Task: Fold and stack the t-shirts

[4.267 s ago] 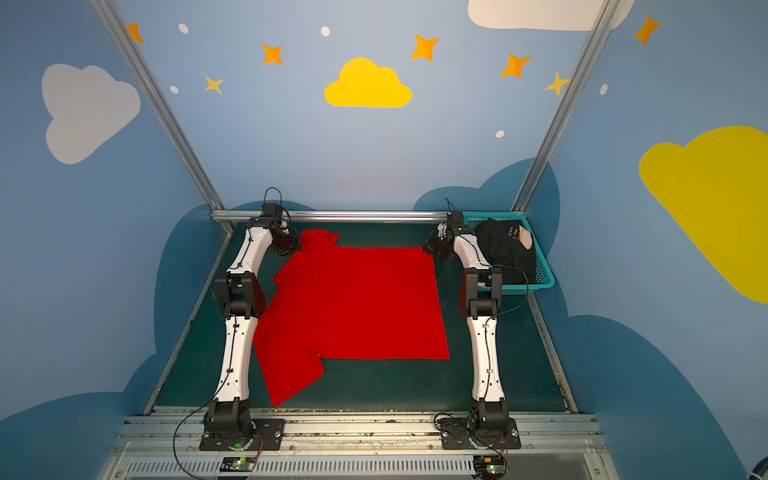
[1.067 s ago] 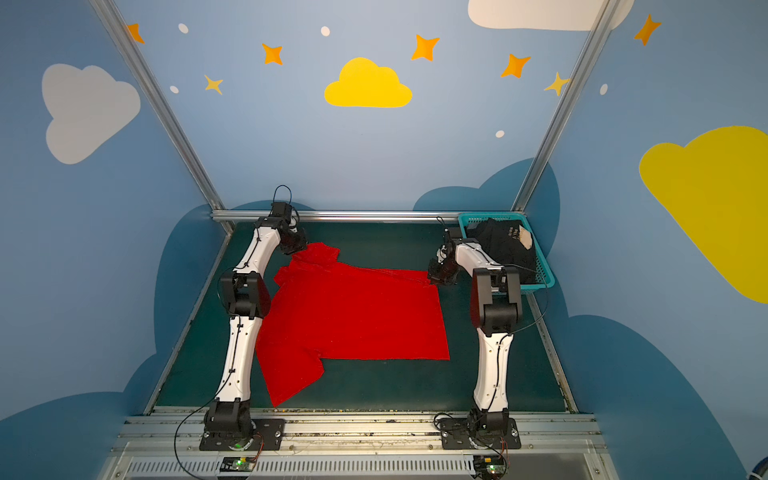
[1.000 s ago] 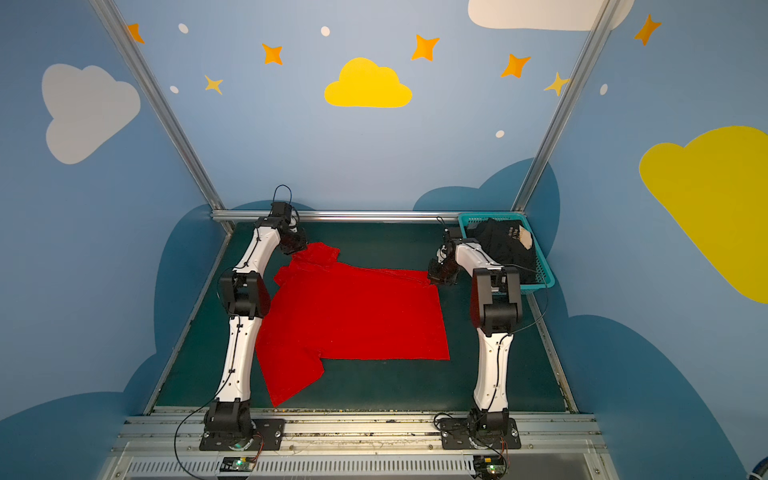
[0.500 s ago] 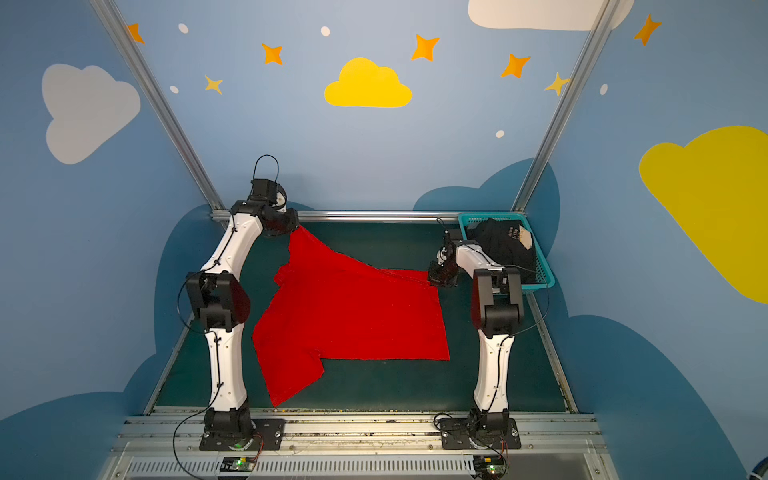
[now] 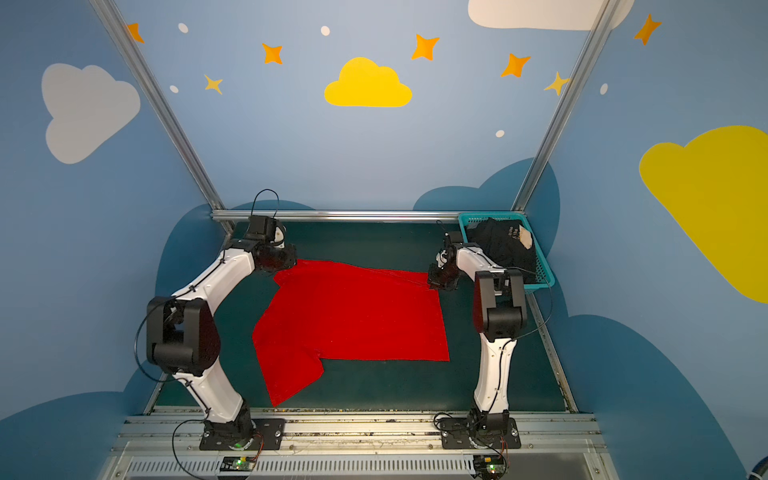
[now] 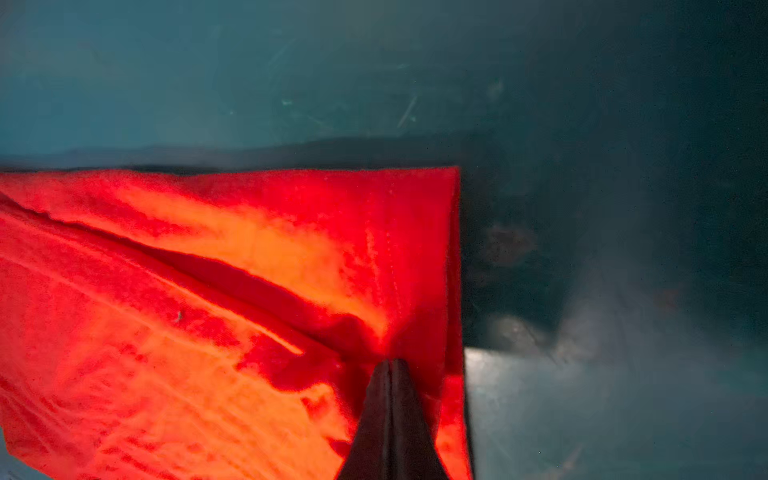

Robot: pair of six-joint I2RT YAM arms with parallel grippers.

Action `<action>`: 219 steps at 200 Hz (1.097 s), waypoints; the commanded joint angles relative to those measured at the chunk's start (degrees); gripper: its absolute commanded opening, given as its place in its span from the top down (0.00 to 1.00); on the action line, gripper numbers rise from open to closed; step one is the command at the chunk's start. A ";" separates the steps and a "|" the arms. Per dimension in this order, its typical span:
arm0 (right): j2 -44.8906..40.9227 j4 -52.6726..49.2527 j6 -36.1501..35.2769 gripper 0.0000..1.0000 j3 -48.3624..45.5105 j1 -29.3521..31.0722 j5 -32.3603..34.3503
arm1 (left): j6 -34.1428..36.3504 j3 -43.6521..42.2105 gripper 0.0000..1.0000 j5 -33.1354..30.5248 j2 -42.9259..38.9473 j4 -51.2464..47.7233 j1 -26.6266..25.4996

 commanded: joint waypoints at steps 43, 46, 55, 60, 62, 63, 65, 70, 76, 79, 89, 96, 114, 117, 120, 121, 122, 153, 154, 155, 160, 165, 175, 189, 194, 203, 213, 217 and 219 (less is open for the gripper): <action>-2.64 -0.53 -1.15 1.00 -1.22 0.40 1.38 | -4.98 -14.31 0.95 -7.26 -11.49 10.25 -0.50; -2.61 -0.52 -1.16 1.00 -1.25 0.35 1.46 | -5.08 -14.78 0.95 -7.42 -11.57 10.21 -0.43; -2.59 -0.62 -1.16 1.00 -1.35 0.30 1.50 | -5.46 -16.09 0.95 -8.33 -11.82 10.13 -0.55; -2.66 -0.64 -1.21 1.00 -1.36 0.34 1.55 | -5.69 -16.93 0.95 -8.57 -12.01 10.24 -0.67; -2.62 -0.66 -1.18 1.00 -1.35 0.32 1.56 | -5.78 -17.28 0.95 -8.67 -12.13 10.30 -0.71; -2.64 -0.71 -1.17 1.00 -1.33 0.33 1.60 | -5.79 -17.45 0.95 -8.70 -12.17 10.31 -0.67; -2.62 -0.70 -1.21 1.00 -1.36 0.34 1.63 | -5.89 -17.80 0.95 -8.79 -12.28 10.43 -0.66; -2.63 -0.75 -1.24 1.00 -1.46 0.34 1.64 | -6.14 -18.60 0.95 -9.09 -12.53 10.66 -0.70; -2.65 -0.86 -1.31 1.00 -1.40 0.34 1.77 | -6.68 -19.65 0.95 -9.25 -12.92 11.08 -0.77; -2.56 -0.91 -1.26 1.00 -1.48 0.36 1.86 | -6.83 -20.23 0.95 -9.11 -13.13 11.30 -0.73; -2.46 -1.02 -1.38 1.00 -1.59 0.33 2.13 | -7.37 -21.93 0.95 -8.65 -13.79 12.17 -1.01; -2.47 -1.31 -1.36 1.00 -1.59 0.33 2.32 | -7.64 -23.03 0.95 -8.85 -14.31 12.50 -1.22; -2.48 -1.53 -1.40 1.00 -1.85 0.34 2.92 | -8.55 -25.33 0.95 -9.93 -15.23 12.35 -1.94; -2.49 -1.60 -1.43 1.00 -1.87 0.34 2.96 | -8.70 -25.74 0.95 -10.08 -15.34 12.27 -2.02; -2.37 -1.62 -1.43 1.00 -1.90 0.34 3.03 | -8.93 -26.18 0.95 -10.17 -15.49 12.26 -2.18; -2.34 -1.58 -1.43 1.00 -1.96 0.34 3.04 | -9.00 -26.30 0.95 -10.24 -15.51 12.21 -2.20; -2.37 -1.56 -1.43 1.00 -1.94 0.34 3.04 | -9.07 -26.44 0.95 -10.28 -15.53 12.19 -2.21; -1.88 -2.20 -1.36 1.00 -1.60 0.32 3.57 | -11.21 -30.38 0.95 -12.70 -16.91 11.83 -4.26; -1.79 -2.18 -1.35 1.00 -1.63 0.33 3.57 | -11.23 -30.55 0.95 -12.74 -16.97 11.82 -4.34; -1.79 -2.21 -1.34 1.00 -1.56 0.33 3.57 | -11.29 -30.64 0.95 -12.80 -17.01 11.82 -4.42; -1.66 -2.38 -1.38 1.00 -1.43 0.34 3.65 | -11.59 -31.13 0.95 -13.05 -17.16 11.69 -4.65; -1.57 -2.49 -1.39 1.00 -1.33 0.34 3.74 | -11.92 -31.57 0.95 -13.45 -17.29 11.43 -4.91; -1.32 -2.72 -1.51 1.00 -1.16 0.32 3.84 | -12.33 -32.20 0.95 -13.91 -17.55 10.80 -5.40; -1.02 -3.11 -1.56 1.00 -0.73 0.43 4.01 | -12.69 -32.48 0.90 -14.97 -17.97 8.91 -5.90; -1.00 -3.29 -1.59 0.97 -0.61 0.47 4.10 | -12.63 -32.48 0.87 -15.29 -18.20 8.15 -6.03; -0.93 -3.59 -1.69 0.94 -0.30 0.50 4.23 | -12.58 -32.56 0.85 -15.88 -18.82 7.01 -6.25; -0.99 -3.98 -1.82 0.89 -0.01 0.59 4.42 | -12.56 -32.52 0.79 -16.36 -19.71 5.75 -6.43; -0.99 -4.08 -1.83 0.87 0.15 0.64 4.54 | -12.49 -32.56 0.75 -16.45 -20.15 5.28 -6.43; -0.99 -4.18 -1.86 0.87 0.26 0.66 4.65 | -12.42 -32.56 0.73 -16.46 -20.47 5.11 -6.48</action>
